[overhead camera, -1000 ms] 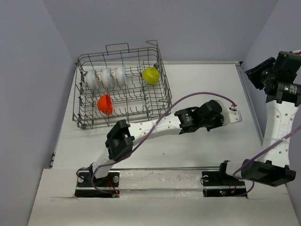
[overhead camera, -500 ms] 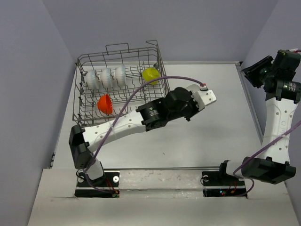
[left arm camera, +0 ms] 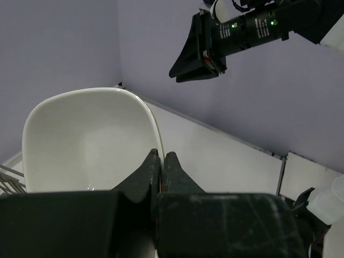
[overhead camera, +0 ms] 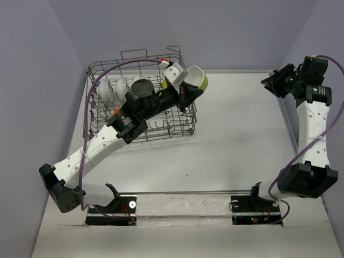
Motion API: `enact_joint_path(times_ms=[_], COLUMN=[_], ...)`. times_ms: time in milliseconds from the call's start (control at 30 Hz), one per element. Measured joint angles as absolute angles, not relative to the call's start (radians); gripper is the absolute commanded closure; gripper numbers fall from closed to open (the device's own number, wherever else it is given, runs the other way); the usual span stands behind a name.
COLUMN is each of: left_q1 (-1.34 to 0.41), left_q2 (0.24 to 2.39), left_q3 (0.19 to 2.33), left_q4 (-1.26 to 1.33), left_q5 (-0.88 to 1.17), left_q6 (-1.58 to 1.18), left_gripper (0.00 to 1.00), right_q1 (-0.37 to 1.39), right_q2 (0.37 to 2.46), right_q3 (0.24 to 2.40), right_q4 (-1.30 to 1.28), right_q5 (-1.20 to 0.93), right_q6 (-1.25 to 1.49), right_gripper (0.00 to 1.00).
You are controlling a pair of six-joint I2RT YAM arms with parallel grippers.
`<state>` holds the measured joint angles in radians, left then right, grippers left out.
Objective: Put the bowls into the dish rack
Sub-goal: Place the upside down bowl on the dish rack.
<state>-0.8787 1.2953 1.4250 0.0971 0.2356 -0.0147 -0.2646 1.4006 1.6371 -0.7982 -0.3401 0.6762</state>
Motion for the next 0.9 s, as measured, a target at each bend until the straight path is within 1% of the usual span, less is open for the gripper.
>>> enact_joint_path(times_ms=[133,267,333,467,567,700,833,900], left_q1=[-0.747,-0.599,-0.545,-0.422,-0.349,-0.295,-0.271,-0.268], left_q2=[1.285,1.292,1.299,1.336,1.393,1.503,1.657,1.707], left_q3=[1.354,1.261,1.214,1.082,0.991,0.92,0.892,0.879], left_q4=[0.218,0.381,0.484,0.776,1.002,1.166,1.212,1.206], left_q5=[0.378,0.511,0.567,0.654,0.689,0.702,0.679,0.667], left_q6=[-0.172,-0.418,-0.521,-0.807,-1.017,-1.288,-1.529,-1.585], left_gripper=[1.0,1.0,1.0,1.0,1.0,1.0,1.0,1.0], right_q1=[-0.212,-0.131,-0.094,-0.019,0.03,0.109,0.185,0.226], right_q2=[1.431,1.47,1.494,1.538,1.562,1.598,1.641,1.663], right_q3=[1.642,1.666,1.69,1.738,1.769,1.805,1.834,1.851], right_q4=[-0.793,-0.785,-0.781,-0.776,-0.776,-0.776,-0.776,-0.782], right_q5=[-0.348,-0.344,-0.336,-0.324,-0.318,-0.294,-0.27,-0.249], right_q6=[0.67,0.669,0.669,0.66,0.65,0.628,0.608,0.597], right_gripper=[0.64,0.64,0.64,0.64,0.64,0.64,0.64,0.64])
